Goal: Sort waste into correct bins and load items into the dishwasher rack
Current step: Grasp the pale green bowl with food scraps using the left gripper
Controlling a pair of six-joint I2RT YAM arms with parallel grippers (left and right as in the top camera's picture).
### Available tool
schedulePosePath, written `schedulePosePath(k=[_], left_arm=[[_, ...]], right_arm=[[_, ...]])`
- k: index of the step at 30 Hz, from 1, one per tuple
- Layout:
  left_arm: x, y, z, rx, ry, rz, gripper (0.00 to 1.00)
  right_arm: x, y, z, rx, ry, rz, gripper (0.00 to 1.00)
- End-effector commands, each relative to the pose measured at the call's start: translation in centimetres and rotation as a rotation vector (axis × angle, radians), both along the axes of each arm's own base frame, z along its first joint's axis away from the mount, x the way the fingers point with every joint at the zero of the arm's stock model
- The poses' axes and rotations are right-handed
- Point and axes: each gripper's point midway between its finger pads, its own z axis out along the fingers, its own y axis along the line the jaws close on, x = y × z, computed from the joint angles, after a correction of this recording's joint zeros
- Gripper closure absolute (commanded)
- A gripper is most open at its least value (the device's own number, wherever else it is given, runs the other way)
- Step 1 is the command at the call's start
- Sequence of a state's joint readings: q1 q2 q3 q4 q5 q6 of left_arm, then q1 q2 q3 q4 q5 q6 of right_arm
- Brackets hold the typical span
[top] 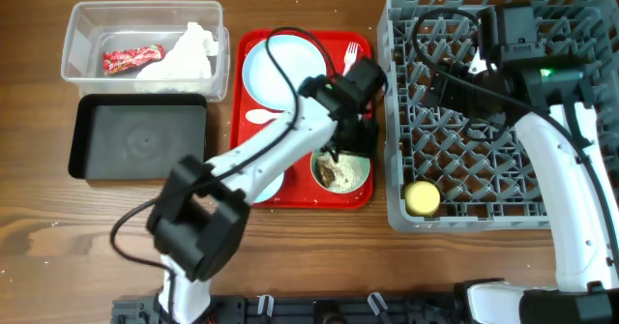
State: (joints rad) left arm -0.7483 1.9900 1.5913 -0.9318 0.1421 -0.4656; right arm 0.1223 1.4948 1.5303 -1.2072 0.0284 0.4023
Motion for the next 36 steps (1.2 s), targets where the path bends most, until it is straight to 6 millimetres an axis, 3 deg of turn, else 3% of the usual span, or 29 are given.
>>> schedulePosePath(k=[1,6,10,16,27,30,33,36], left_arm=[[0.1,-0.3,-2.7,0.049,0.027,0.036,0.29],[-0.2,-1.2,-4.5,0.06,0.037,0.016,0.32],[-0.4,-1.4,-4.8,0.063,0.037,0.008,0.38],[-0.5,-0.2,-5.0,0.122,0.032,0.007,0.39],[-1.1,0.1,-5.1,0.141,0.046,-0.018,0.96],[-1.2,0.0,-5.0,0.14,0.045,-0.023,0.96],[-1.2,0.0,-4.3,0.138,0.044,-0.022,0.96],[-0.8,-0.1,-0.3,0.109,0.012,-0.024,0.96]], right_arm=[[0.3,-0.8,0.5,-0.031,-0.02,-0.012,0.09],[0.3,-1.0,0.5,-0.044,-0.021,-0.009,0.1],[0.2,-1.0,0.5,-0.05,-0.017,0.006,0.09],[0.0,-1.0,0.4,-0.053,-0.006,0.008,0.09],[-0.1,-1.0,0.4,-0.063,-0.004,0.033,0.09],[-0.1,-1.0,0.4,-0.066,-0.003,0.038,0.1],[-0.1,-1.0,0.4,-0.066,-0.003,0.04,0.09],[-0.1,-1.0,0.4,-0.073,-0.003,0.056,0.09]])
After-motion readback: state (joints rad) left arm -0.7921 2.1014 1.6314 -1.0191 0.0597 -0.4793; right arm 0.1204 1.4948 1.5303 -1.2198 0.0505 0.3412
